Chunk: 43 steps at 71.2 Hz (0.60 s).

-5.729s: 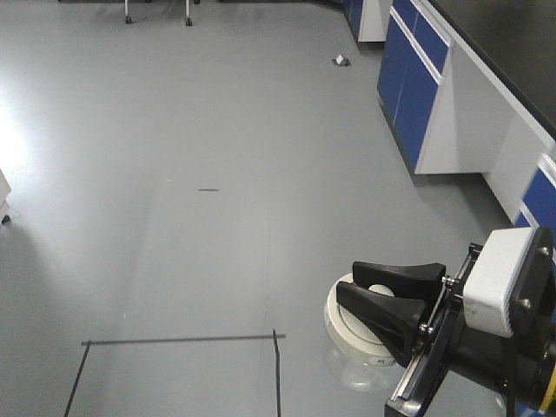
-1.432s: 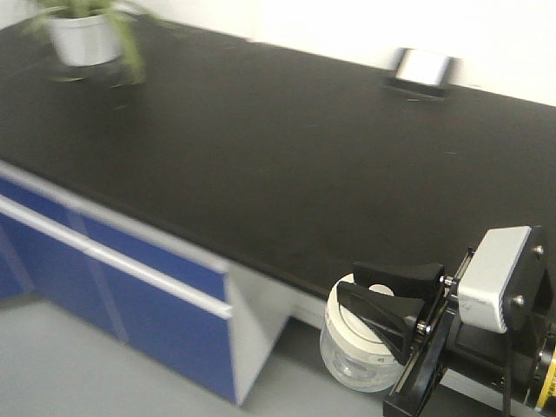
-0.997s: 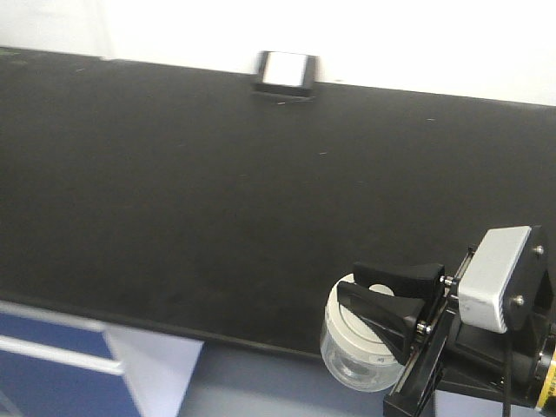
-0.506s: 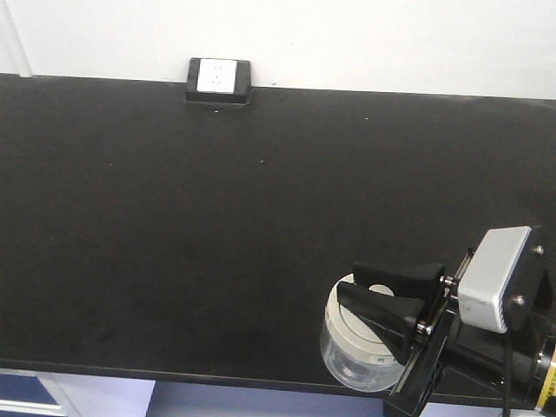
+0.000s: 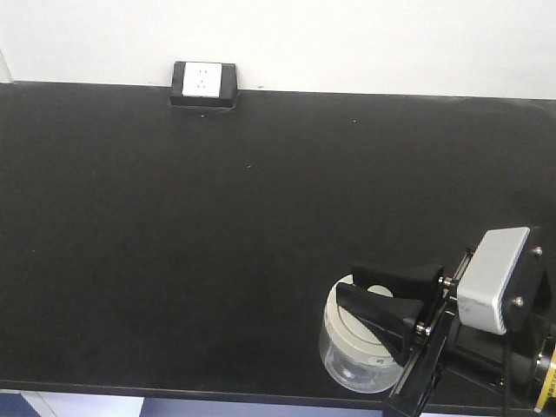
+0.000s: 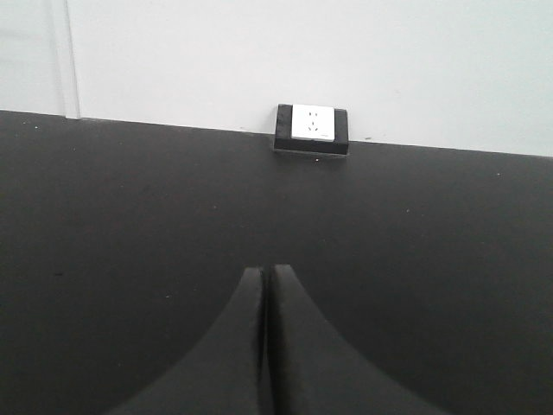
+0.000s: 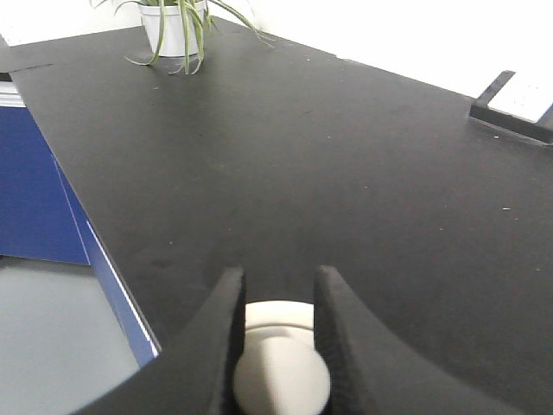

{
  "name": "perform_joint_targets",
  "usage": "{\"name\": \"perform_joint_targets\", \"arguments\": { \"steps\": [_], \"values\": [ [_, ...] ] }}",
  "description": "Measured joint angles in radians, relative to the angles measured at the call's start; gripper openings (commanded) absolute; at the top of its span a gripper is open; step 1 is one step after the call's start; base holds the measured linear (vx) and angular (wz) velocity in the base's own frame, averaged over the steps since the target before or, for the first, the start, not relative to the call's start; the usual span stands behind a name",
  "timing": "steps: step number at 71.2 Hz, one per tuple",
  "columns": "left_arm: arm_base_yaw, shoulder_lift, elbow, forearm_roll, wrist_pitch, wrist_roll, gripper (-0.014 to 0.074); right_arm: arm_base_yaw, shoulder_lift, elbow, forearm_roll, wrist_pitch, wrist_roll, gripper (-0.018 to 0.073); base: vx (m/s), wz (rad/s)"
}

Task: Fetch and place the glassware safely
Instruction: 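Hold the jar in the right gripper while the base drives to another bench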

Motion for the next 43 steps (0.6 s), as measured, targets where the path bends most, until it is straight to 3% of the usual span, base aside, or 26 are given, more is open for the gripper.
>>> {"name": "perform_joint_targets", "arguments": {
  "steps": [43],
  "values": [
    [0.0, 0.0, 0.0, 0.0, 0.0, 0.0, -0.0007, 0.0, 0.0, 0.0, 0.0, 0.0, 0.0, -0.0001, 0.05, -0.07]
  ]
}}
